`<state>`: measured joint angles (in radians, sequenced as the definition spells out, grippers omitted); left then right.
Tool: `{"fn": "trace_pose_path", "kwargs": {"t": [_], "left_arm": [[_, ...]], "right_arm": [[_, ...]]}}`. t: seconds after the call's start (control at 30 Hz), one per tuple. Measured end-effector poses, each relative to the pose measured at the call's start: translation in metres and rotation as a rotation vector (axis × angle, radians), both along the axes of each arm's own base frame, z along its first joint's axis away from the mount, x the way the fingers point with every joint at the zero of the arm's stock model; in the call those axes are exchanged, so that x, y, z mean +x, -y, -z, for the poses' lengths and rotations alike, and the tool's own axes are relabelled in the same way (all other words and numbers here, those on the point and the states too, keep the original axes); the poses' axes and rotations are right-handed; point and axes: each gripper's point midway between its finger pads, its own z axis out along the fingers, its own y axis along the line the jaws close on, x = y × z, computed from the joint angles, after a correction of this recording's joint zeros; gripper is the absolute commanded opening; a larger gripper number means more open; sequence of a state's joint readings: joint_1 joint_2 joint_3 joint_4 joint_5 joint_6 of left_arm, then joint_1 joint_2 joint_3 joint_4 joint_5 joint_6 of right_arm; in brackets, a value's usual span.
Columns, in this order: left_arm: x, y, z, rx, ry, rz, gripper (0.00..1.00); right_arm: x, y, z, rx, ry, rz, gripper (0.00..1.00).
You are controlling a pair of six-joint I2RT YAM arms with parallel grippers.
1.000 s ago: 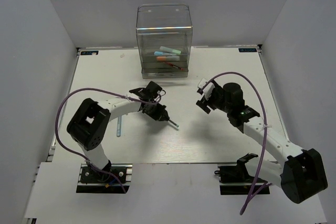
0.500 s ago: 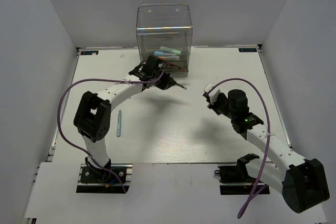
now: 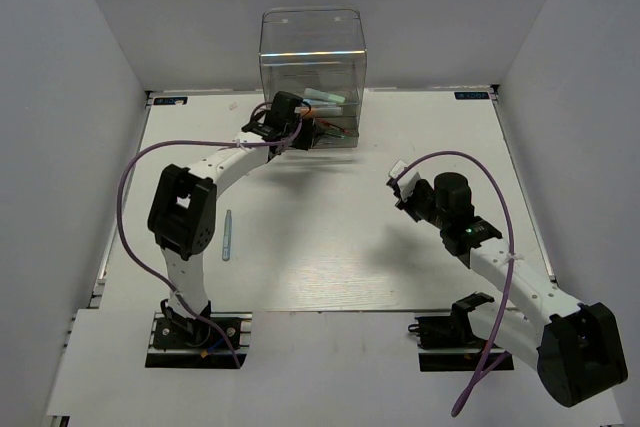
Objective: Sort the stationery into containers
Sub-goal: Place the pen in the drawer.
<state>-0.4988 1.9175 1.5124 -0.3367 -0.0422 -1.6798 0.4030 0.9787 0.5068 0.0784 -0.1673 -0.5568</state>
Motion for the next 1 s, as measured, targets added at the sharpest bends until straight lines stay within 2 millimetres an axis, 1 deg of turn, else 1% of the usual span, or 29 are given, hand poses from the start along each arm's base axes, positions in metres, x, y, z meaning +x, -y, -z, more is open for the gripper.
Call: {"fn": "trace_pose_path", "kwargs": {"t": [0.2, 0.27, 0.43, 0.63, 0.7, 0.73, 0.77, 0.83, 0.87, 0.97, 1.0], "left_arm": [[0.008, -0.005, 0.023, -0.003, -0.049, -0.071, 0.0], [0.011, -0.007, 0.026, -0.008, -0.054, -0.095, 0.0], [0.02, -0.01, 0.02, -0.043, -0.033, -0.15, 0.0], [0.028, -0.013, 0.014, -0.075, -0.018, -0.194, 0.01], [0.028, -0.015, 0.015, -0.076, -0.023, -0.205, 0.13], [0.028, -0.015, 0.015, -0.077, -0.026, -0.209, 0.3], [0.028, -0.016, 0.016, -0.077, -0.028, -0.213, 0.38], [0.028, -0.016, 0.016, -0.086, -0.029, -0.222, 0.52], [0.028, -0.016, 0.017, -0.085, -0.029, -0.223, 0.55], [0.028, -0.017, 0.019, -0.09, -0.032, -0.234, 0.6], [0.028, -0.017, 0.018, -0.093, -0.03, -0.235, 0.6]], "right_arm": [[0.0, 0.0, -0.001, 0.002, 0.002, -0.002, 0.0], [0.0, 0.0, -0.001, 0.003, 0.002, -0.005, 0.0], [-0.001, -0.002, -0.001, 0.008, 0.0, -0.016, 0.0], [-0.002, -0.004, -0.001, 0.011, -0.003, -0.026, 0.0], [-0.003, -0.004, 0.0, 0.012, -0.005, -0.031, 0.03], [-0.003, -0.005, 0.0, 0.013, -0.007, -0.033, 0.06], [-0.004, -0.005, 0.0, 0.013, -0.01, -0.036, 0.12], [-0.005, -0.006, 0.002, 0.012, -0.016, -0.041, 0.16], [-0.005, -0.006, 0.003, 0.011, -0.019, -0.045, 0.19], [-0.007, -0.008, 0.006, 0.007, -0.034, -0.059, 0.2], [-0.008, -0.009, 0.007, 0.008, -0.039, -0.065, 0.2]]}}
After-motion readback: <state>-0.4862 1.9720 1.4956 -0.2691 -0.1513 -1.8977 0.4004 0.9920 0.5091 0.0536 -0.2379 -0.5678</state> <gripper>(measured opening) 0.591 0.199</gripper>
